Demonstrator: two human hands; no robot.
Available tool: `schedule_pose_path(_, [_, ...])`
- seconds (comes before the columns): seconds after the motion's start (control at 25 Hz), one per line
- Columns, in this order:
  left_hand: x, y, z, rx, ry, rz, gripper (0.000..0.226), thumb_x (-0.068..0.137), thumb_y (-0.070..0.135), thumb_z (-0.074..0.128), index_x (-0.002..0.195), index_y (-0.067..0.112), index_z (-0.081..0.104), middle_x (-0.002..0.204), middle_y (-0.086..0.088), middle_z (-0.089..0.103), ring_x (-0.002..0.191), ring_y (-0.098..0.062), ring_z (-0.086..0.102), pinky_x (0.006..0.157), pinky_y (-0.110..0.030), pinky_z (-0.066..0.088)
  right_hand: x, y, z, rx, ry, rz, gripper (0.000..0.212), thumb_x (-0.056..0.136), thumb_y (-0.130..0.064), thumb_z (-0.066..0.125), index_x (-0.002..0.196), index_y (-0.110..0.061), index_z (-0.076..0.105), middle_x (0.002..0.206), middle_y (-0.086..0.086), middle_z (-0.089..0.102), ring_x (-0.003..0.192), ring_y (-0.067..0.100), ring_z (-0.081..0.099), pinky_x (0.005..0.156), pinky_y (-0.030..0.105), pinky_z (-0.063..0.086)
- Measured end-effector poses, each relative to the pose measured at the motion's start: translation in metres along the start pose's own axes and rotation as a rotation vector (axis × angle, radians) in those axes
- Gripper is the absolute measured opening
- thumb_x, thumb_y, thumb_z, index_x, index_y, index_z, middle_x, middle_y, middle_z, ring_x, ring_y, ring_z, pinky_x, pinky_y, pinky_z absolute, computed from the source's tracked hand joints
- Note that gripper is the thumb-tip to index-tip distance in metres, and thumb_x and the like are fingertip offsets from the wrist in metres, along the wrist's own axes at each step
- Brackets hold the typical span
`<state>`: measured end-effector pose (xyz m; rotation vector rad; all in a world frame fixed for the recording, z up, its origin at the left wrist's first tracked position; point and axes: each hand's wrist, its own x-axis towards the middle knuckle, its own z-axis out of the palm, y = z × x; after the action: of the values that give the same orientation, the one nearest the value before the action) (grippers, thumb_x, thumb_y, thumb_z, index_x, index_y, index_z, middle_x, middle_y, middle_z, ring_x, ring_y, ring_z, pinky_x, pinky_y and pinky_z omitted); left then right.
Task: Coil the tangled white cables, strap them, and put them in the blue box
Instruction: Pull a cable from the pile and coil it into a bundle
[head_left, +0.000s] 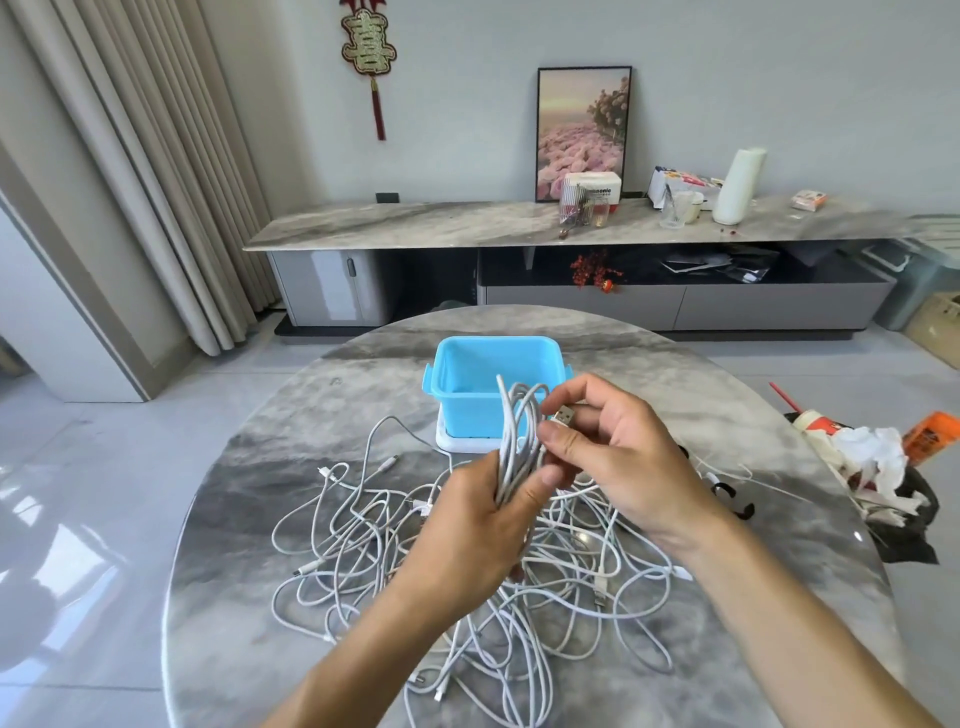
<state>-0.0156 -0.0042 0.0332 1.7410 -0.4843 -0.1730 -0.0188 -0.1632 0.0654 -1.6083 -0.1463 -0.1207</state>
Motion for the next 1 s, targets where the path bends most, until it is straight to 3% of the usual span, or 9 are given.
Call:
schedule_pose_path(0.16, [-0.001,0.0,-0.006,0.14,-0.084,-0.063,0.023,0.095,0.027,0.063,0.073,0.021,0.056,0.05,0.007,0.047,0.041,-0.017,0.05,0.046,-0.046,0.056,-0.001,0.006,0.008,0.0,-0.002,-0.005,0.022,0.093,0.0,0.062,0.102,-0.013,0.047,0.066,0.006,0.066,0.06,0.02,0.056,0.058,0.028,0.049])
schedule_pose_path(0.36, [-0.003,0.006,-0.008,0.239,-0.021,0.027,0.037,0.098,0.029,0.057,0.065,0.045,0.057,0.055,0.004,0.049,0.045,-0.011,0.047,0.047,-0.038,0.047,0.002,0.005,0.013,0.073,0.077,-0.008,0.024,0.091,0.004,0.063,0.101,-0.011,0.048,0.077,0.014,0.07,0.06,0.021,0.061,0.058,0.03,0.054])
schedule_pose_path(0.52, [0.0,0.006,-0.016,0.103,-0.082,-0.028,0.019,0.099,0.024,0.056,0.09,0.037,0.066,0.065,0.013,0.06,0.054,-0.005,0.057,0.054,-0.028,0.054,-0.001,0.001,0.013,0.076,0.062,-0.031,0.024,0.087,0.004,0.067,0.098,-0.008,0.05,0.074,0.014,0.069,0.059,0.021,0.064,0.055,0.034,0.055])
schedule_pose_path(0.6, [-0.002,0.007,-0.011,-0.065,-0.114,-0.126,0.02,0.101,0.02,0.052,0.099,0.033,0.067,0.063,-0.002,0.059,0.053,-0.018,0.057,0.048,-0.03,0.051,0.0,0.004,0.013,-0.028,0.12,-0.095,0.032,0.082,-0.006,0.077,0.098,-0.014,0.051,0.076,0.012,0.07,0.062,0.023,0.064,0.059,0.04,0.056])
schedule_pose_path(0.72, [-0.002,0.005,-0.007,-0.13,-0.061,-0.083,0.039,0.102,0.018,0.051,0.073,0.042,0.063,0.052,0.002,0.042,0.043,-0.014,0.04,0.043,-0.027,0.036,0.001,0.003,0.009,-0.097,0.309,-0.129,0.053,0.065,-0.031,0.088,0.105,-0.028,0.052,0.089,0.002,0.063,0.078,0.023,0.065,0.075,0.052,0.057])
schedule_pose_path(0.8, [0.0,0.001,-0.009,-0.013,-0.041,-0.028,0.035,0.101,0.022,0.053,0.072,0.04,0.06,0.052,0.01,0.042,0.044,-0.01,0.038,0.046,-0.027,0.034,0.001,0.003,0.013,0.111,0.228,0.077,0.075,0.061,-0.031,0.091,0.123,-0.03,0.05,0.103,0.002,0.066,0.09,0.02,0.069,0.087,0.047,0.054])
schedule_pose_path(0.88, [-0.002,-0.006,-0.005,0.308,-0.063,0.087,0.014,0.099,0.031,0.054,0.085,0.033,0.058,0.068,0.009,0.058,0.058,-0.01,0.055,0.058,-0.03,0.043,-0.004,0.005,0.029,0.335,0.096,0.277,0.081,0.064,-0.019,0.09,0.133,-0.024,0.047,0.102,0.003,0.073,0.091,0.023,0.072,0.089,0.04,0.053])
schedule_pose_path(0.96, [-0.005,-0.015,0.006,0.524,-0.073,0.12,0.017,0.093,0.042,0.049,0.089,0.026,0.051,0.085,0.002,0.065,0.079,-0.022,0.063,0.07,-0.039,0.049,-0.005,0.011,0.039,0.433,0.168,0.322,0.062,0.073,-0.002,0.08,0.127,-0.013,0.053,0.084,0.009,0.073,0.075,0.028,0.071,0.075,0.035,0.057])
schedule_pose_path(1.0, [-0.005,-0.016,0.009,0.537,-0.06,0.12,0.02,0.09,0.045,0.046,0.084,0.026,0.048,0.083,0.001,0.064,0.079,-0.025,0.062,0.07,-0.04,0.049,-0.005,0.012,0.041,0.472,0.227,0.318,0.05,0.078,0.005,0.073,0.123,-0.009,0.057,0.079,0.011,0.071,0.068,0.028,0.07,0.068,0.033,0.057])
